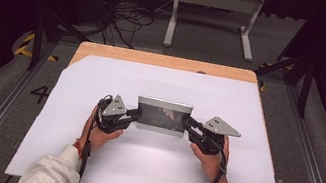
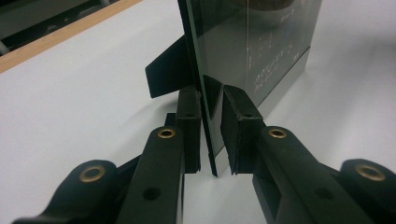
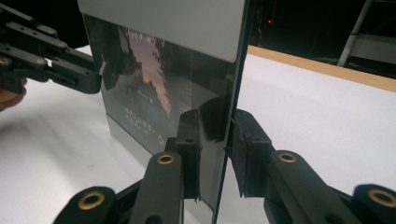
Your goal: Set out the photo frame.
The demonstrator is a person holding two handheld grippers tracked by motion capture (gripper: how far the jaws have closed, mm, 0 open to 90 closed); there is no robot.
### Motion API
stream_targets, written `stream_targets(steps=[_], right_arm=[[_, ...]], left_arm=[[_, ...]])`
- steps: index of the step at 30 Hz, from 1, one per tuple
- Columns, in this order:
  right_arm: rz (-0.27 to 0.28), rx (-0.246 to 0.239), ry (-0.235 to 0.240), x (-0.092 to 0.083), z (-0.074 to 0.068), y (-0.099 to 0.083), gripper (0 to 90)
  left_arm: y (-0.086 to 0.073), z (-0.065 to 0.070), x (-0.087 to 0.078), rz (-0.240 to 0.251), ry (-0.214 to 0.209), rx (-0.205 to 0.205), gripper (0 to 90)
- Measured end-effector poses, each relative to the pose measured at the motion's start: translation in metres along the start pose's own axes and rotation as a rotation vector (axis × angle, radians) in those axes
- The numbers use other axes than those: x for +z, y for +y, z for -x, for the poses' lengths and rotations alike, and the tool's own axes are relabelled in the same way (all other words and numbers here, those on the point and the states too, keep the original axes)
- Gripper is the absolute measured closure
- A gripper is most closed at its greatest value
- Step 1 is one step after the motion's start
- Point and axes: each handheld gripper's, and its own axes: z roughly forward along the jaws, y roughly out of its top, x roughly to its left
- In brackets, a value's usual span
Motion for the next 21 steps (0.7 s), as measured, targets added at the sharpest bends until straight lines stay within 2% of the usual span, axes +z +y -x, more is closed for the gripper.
stream_targets(steps=[10,16,21], right_arm=[[-0.05,0.01,0.0,0.007,0.001,-0.006,73.1],[-0.055,0.035,0.018,0.009,0.003,-0.009,72.8],[-0.079,0.019,0.005,0.013,0.002,-0.014,71.4]], left_arm=[[-0.003,0.0,0.006,-0.035,0.002,-0.008,77.5],[-0.004,-0.001,0.005,-0.033,-0.008,-0.019,77.5],[-0.007,0.0,0.01,-0.058,-0.006,-0.017,75.8]])
